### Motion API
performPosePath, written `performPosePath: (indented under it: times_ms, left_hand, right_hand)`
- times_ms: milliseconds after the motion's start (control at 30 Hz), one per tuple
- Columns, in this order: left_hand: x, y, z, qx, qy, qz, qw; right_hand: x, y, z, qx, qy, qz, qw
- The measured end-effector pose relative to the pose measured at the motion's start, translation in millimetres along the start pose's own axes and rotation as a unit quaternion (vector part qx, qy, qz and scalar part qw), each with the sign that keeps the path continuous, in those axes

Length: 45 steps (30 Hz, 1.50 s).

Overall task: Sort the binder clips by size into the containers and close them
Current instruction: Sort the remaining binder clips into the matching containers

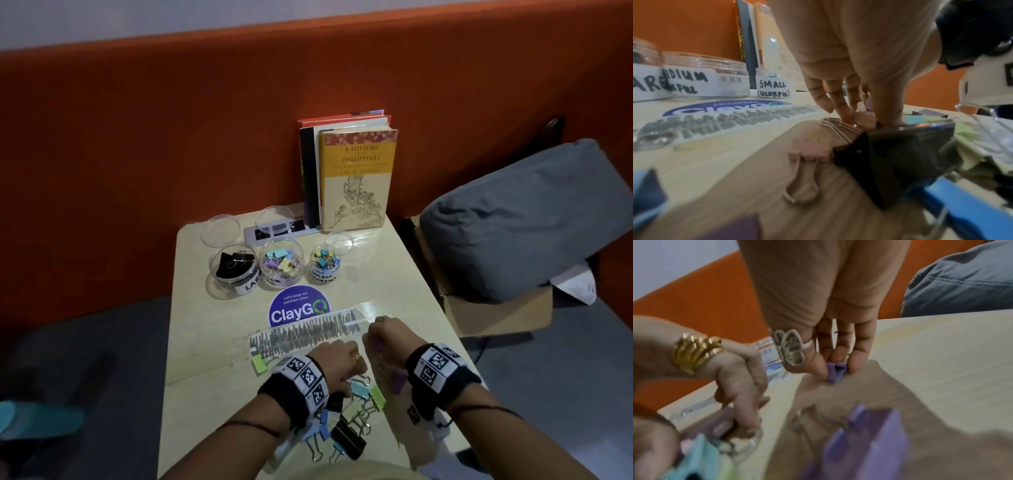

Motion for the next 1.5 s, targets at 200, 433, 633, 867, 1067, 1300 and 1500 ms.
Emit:
performPosePath:
  times_ms: [200,433,633,867,1067,1300,1500]
  left_hand:
    - [-3,-15,3,-0.043,0.035,-0.044,0.998]
    - [-47,-118,-28,-0.201,0.218,-0.195,0.935]
    - [-62,-205,-80,-0.21,0.337,-0.345,0.85]
    - [-19,-215,-105,-0.188,0.356,-0.358,0.843]
    - [-8,-193,-90,-0.034,0.212,-0.331,0.919]
    - [-33,-107,-34,-0.084,0.183,-0.19,0.961]
    - [-51,-76,32,-0.148,0.127,-0.159,0.968]
  right_hand:
    - [3,-17,-44,0.064,0.072,-0.028,0.995]
    - [46,-103,-109,0.127,0.134,-0.141,0.973]
    - [109,-155,-111,0.109,0.106,-0.152,0.977]
    - [101,-119,-106,0.124,0.132,-0.138,0.974]
    - [40,-42,-77,0.151,0.129,-0.093,0.976]
    - [-18,15,-5,0.113,0.035,-0.036,0.992]
    - [-45,29,19,0.113,0.002,-0.028,0.993]
Point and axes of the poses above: each hand's wrist, its own x-axis towards the middle knuckle, its own z-axis out of the palm, y = z × x, the point moved 9 cm from there along x, towards the middle knuckle, and after that the axes turned 6 degrees about x, right-handed, at the moved point
